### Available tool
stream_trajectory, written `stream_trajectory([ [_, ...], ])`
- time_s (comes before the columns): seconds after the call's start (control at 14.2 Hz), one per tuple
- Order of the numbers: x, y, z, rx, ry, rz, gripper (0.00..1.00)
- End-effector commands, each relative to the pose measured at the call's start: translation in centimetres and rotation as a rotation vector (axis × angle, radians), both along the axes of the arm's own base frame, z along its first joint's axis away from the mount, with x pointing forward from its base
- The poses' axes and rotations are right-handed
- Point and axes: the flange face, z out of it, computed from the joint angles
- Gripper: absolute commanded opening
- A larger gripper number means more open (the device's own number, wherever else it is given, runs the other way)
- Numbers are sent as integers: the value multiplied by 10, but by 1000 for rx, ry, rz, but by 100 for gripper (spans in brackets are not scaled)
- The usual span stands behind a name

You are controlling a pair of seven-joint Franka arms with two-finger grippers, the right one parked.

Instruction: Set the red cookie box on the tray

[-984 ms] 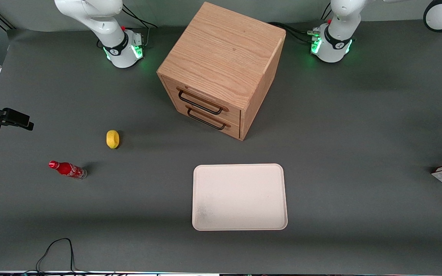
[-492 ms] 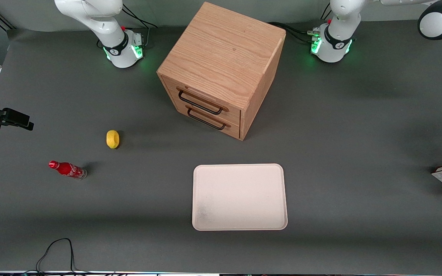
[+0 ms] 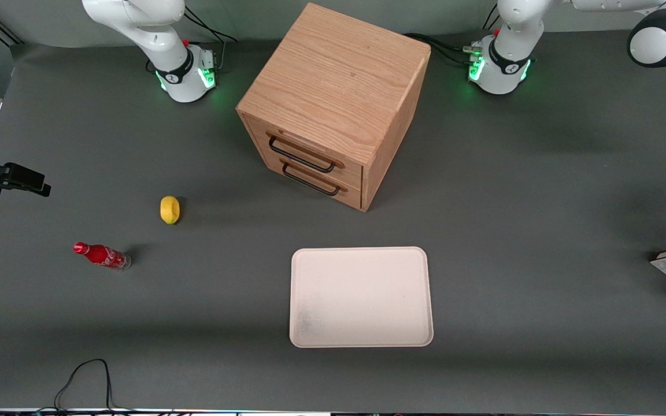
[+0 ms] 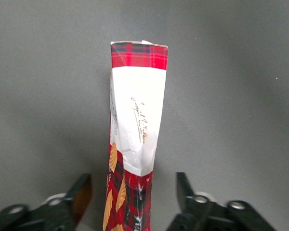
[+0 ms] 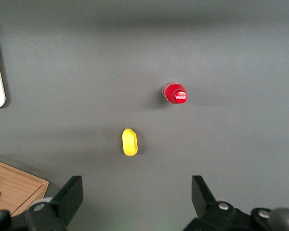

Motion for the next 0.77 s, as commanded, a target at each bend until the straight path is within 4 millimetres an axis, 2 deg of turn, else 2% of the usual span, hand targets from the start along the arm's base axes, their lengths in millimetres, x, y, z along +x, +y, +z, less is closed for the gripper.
stream_trajectory([
  [0.0, 2, 1, 5, 5, 4, 9, 0],
  [0.42, -1, 3, 14, 27, 45, -23, 0],
  [0.56, -2, 4, 39, 13, 63, -27, 0],
  [0.7, -1, 5, 84, -1, 83, -32, 0],
])
